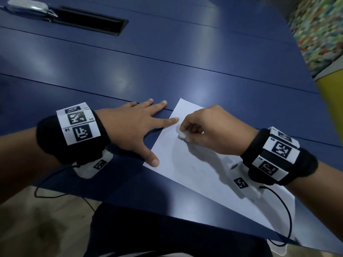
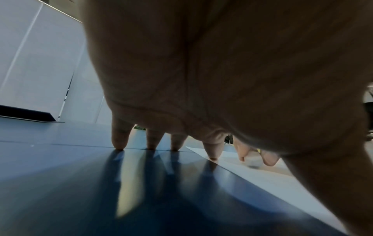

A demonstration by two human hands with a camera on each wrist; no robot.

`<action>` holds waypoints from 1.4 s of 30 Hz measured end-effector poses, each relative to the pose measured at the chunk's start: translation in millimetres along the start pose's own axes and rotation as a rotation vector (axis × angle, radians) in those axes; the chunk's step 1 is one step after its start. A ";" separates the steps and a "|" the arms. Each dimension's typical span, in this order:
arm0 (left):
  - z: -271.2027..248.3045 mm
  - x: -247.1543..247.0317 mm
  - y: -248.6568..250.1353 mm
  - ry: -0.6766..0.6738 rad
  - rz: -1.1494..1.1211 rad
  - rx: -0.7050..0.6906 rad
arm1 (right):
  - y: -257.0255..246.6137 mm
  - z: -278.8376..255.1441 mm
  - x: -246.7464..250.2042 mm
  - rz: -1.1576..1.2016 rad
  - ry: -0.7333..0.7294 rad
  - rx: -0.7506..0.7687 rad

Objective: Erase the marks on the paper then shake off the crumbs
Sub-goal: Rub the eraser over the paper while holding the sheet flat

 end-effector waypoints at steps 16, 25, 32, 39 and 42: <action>0.1 -2.0 -1.6 0.014 -0.021 0.017 | -23.0 4.1 -2.0 -0.109 -0.005 -0.054; 0.7 -1.7 0.4 0.017 -0.003 0.018 | -29.3 1.3 -4.7 -0.151 -0.054 -0.066; -0.6 -0.9 0.8 0.012 -0.011 0.013 | -43.8 -4.6 -9.4 -0.129 -0.114 -0.030; -0.9 -0.3 1.0 0.005 -0.010 0.014 | -37.2 0.4 -2.9 -0.163 -0.095 -0.072; -0.3 -0.7 0.5 0.008 -0.017 0.012 | -53.6 -7.1 -10.5 -0.137 -0.160 -0.006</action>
Point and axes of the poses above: each hand's wrist, its own z-axis towards the middle knuckle, its own x-axis out of the back of the hand, y = z × x, the point moved 5 cm from there along z, towards the middle knuckle, and after that the axes turned 5 degrees about x, right-handed, at the moved point
